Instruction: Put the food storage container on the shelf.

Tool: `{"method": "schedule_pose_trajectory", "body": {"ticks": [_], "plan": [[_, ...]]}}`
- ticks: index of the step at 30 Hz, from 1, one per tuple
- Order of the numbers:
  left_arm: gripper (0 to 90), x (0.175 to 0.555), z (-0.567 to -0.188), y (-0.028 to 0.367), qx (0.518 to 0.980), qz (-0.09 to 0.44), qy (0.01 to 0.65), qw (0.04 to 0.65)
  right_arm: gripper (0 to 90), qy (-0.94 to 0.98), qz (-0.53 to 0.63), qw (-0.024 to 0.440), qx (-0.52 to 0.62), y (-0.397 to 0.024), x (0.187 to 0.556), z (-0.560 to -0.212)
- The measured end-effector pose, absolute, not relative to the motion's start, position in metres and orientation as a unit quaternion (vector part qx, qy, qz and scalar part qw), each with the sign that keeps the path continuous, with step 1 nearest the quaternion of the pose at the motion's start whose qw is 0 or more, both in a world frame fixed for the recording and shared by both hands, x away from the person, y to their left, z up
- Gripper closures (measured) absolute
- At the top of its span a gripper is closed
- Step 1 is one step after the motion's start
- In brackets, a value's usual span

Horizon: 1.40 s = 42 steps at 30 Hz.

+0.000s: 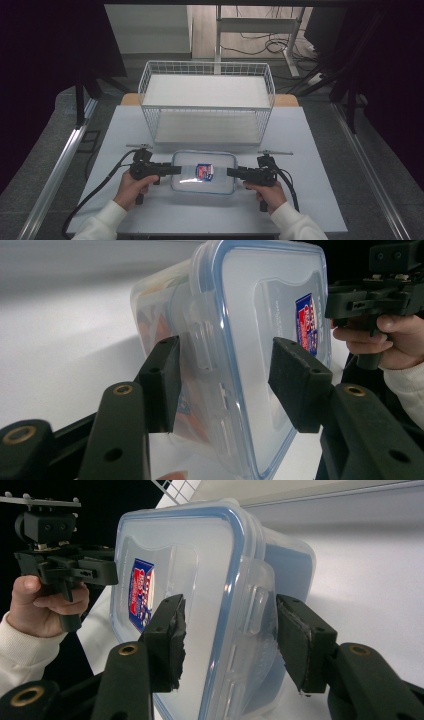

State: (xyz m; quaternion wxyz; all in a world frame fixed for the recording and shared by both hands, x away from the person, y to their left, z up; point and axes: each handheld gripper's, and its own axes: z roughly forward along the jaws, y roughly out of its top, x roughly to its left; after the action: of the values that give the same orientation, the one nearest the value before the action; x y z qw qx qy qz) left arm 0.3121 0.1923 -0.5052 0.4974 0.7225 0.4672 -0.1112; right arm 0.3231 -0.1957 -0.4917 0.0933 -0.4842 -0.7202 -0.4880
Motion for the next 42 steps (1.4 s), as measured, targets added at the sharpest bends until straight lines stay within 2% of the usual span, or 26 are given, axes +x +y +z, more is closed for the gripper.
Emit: {"method": "schedule_pose_trajectory", "body": {"ticks": [13, 27, 42], "plan": [[49.2, 0.306, -0.498, 0.192, 0.728, -0.098, 0.462, 0.497, 49.1, -0.725, -0.489, 0.089, -0.478, -0.196, 0.319, -0.487], [49.5, 0.311, -0.491, 0.190, 0.726, -0.086, 0.460, 0.504, 49.4, -0.732, -0.501, 0.064, -0.458, -0.197, 0.326, -0.477], [49.3, 0.344, -0.486, 0.190, 0.728, -0.074, 0.458, 0.504, 49.5, -0.735, -0.506, 0.053, -0.448, -0.196, 0.356, -0.473]]}}
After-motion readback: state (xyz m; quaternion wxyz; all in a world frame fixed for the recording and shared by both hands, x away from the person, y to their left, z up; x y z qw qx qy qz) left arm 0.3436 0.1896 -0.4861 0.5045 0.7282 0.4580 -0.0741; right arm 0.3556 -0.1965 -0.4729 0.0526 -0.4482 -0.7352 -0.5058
